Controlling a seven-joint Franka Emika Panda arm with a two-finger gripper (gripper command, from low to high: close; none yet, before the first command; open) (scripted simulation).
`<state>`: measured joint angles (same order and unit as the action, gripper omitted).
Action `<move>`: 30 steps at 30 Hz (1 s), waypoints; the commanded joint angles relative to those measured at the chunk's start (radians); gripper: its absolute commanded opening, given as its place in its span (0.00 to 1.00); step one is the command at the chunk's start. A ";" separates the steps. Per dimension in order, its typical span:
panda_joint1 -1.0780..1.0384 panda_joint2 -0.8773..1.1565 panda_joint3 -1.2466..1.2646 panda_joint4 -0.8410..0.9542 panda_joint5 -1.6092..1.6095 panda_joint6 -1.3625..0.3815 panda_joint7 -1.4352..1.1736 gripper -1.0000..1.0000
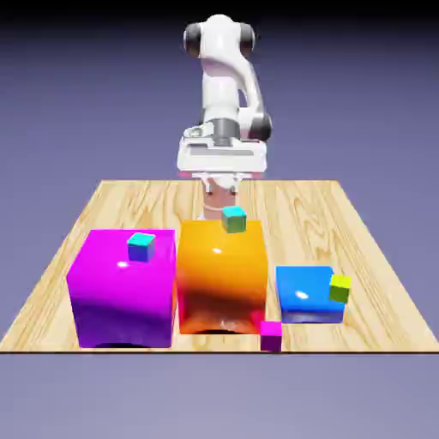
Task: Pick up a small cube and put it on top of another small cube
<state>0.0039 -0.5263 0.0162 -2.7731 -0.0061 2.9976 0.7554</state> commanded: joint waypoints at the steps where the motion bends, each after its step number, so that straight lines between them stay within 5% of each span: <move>1: -0.007 0.036 0.013 0.031 -0.005 -0.033 0.012 0.50; 30: -0.201 1.087 0.402 0.917 -0.151 -0.981 0.359 0.50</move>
<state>-0.1975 0.5610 0.4182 -1.8560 -0.1567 2.0171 1.1144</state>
